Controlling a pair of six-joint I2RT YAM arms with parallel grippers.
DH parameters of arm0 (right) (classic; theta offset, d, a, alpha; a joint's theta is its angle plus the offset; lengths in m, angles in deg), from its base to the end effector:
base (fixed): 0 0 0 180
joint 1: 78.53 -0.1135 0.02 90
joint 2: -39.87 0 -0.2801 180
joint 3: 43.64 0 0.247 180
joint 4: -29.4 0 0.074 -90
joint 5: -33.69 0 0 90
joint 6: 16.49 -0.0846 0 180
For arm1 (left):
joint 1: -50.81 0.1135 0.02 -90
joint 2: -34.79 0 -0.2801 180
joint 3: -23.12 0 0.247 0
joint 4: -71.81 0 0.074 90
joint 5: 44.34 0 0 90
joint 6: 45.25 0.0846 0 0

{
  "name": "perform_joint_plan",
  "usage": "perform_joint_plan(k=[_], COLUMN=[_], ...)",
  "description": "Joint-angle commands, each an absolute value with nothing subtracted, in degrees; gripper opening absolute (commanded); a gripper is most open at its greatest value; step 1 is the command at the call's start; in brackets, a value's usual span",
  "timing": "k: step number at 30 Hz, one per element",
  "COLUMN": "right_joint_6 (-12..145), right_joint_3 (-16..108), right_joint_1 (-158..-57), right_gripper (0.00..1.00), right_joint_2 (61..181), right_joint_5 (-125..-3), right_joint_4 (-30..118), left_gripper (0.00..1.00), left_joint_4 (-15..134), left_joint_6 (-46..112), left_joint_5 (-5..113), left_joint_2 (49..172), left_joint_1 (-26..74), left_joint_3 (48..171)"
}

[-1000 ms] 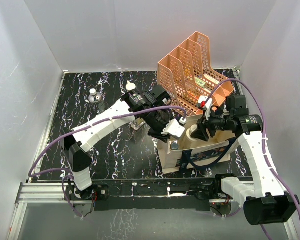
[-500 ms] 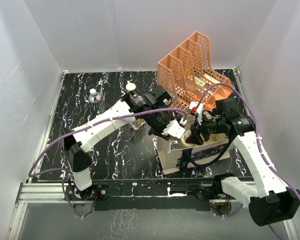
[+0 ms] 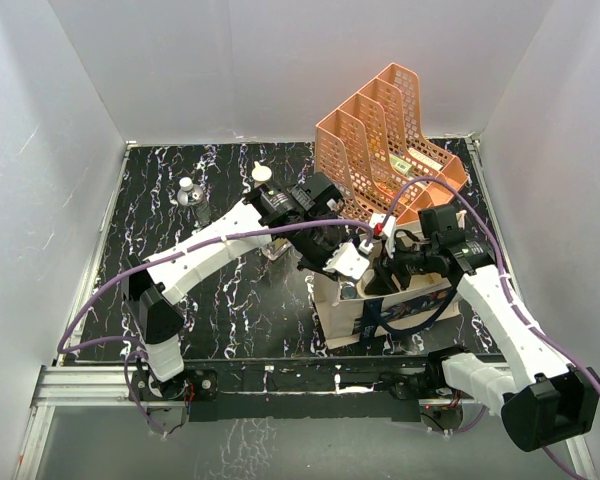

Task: Place the personal care products into the canvas bag
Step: Place the care product in the canvas bag.

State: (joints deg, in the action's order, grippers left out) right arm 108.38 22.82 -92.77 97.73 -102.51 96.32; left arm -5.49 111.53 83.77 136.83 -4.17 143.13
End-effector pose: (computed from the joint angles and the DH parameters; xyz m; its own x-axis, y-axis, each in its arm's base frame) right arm 0.1641 0.1046 0.2748 -0.3694 -0.5020 -0.7820 -0.9127 0.3542 0.2037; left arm 0.1782 -0.3453 0.3427 0.5636 0.4557 -0.6890 0.7789 -0.5710 0.2595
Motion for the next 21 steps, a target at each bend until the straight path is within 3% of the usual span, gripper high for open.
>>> perform_joint_plan(k=[1, 12, 21], right_joint_6=[107.08, 107.74, 112.92], right_joint_3=[21.98, 19.52, 21.1], right_joint_1=[-94.56, -95.27, -96.87], right_gripper=[0.08, 0.08, 0.2], right_joint_2=[97.07, 98.17, 101.73], right_joint_5=[-104.68, -104.16, -101.56], right_joint_4=[88.42, 86.09, 89.6], left_gripper=[0.0, 0.0, 0.0], left_joint_4=[-7.2, -6.68, -6.62], left_joint_6=[113.48, 113.43, 112.14], left_joint_5=[83.18, 81.91, 81.31], left_joint_2=[135.51, 135.6, 135.6], left_joint_1=[-4.56, -4.56, -4.71], left_joint_3=[141.39, 141.72, 142.99])
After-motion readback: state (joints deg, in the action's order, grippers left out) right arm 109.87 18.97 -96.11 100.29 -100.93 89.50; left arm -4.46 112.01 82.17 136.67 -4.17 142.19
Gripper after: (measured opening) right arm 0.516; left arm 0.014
